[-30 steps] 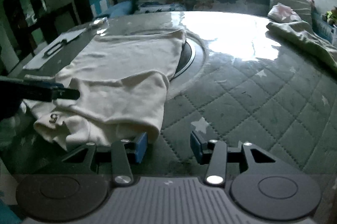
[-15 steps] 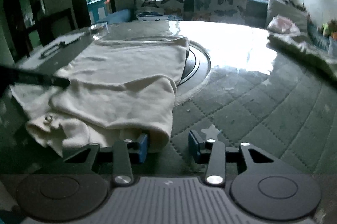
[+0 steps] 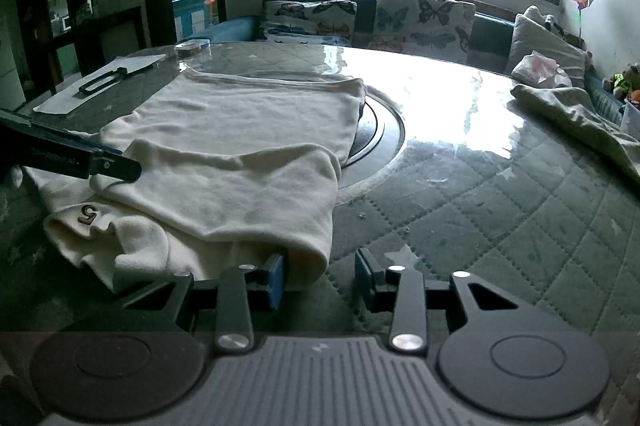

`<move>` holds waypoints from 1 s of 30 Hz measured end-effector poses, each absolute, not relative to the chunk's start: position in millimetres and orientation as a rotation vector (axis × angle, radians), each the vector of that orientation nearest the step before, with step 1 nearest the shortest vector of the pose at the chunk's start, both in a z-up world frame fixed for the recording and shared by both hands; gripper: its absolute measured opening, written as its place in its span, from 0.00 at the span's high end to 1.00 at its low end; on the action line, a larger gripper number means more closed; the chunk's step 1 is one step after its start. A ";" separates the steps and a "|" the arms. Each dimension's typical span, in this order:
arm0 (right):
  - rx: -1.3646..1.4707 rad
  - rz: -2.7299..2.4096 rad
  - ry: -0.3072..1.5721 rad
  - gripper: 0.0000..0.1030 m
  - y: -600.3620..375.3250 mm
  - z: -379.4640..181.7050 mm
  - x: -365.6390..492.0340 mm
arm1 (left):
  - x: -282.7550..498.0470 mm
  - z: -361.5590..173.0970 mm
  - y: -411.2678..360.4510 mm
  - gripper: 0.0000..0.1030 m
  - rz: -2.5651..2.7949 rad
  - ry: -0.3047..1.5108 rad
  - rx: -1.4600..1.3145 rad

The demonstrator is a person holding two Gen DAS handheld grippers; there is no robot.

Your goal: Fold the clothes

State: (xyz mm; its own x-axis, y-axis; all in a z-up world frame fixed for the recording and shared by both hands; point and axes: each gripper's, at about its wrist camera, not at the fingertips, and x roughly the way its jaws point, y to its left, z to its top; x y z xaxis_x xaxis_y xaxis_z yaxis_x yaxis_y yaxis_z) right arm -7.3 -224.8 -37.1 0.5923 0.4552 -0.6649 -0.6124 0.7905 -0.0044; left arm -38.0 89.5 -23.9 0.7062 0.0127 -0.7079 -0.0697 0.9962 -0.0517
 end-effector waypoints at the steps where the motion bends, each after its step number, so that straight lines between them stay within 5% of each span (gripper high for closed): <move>1: -0.245 0.624 0.696 0.64 -224.5 -37.3 -7.7 | -38.3 -22.4 89.9 0.93 0.048 0.783 -0.083; 30: -0.418 0.500 0.539 0.55 -214.2 -32.9 -33.2 | -40.1 82.8 82.7 0.95 0.020 0.560 -0.052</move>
State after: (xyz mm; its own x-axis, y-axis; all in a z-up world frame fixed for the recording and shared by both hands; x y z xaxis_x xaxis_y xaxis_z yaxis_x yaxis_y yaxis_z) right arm -33.2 -214.2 -32.9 0.7456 0.3363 -0.5752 -0.5486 0.7998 -0.2435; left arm -40.1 82.7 82.8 0.8472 0.0044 -0.5312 -0.0326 0.9985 -0.0436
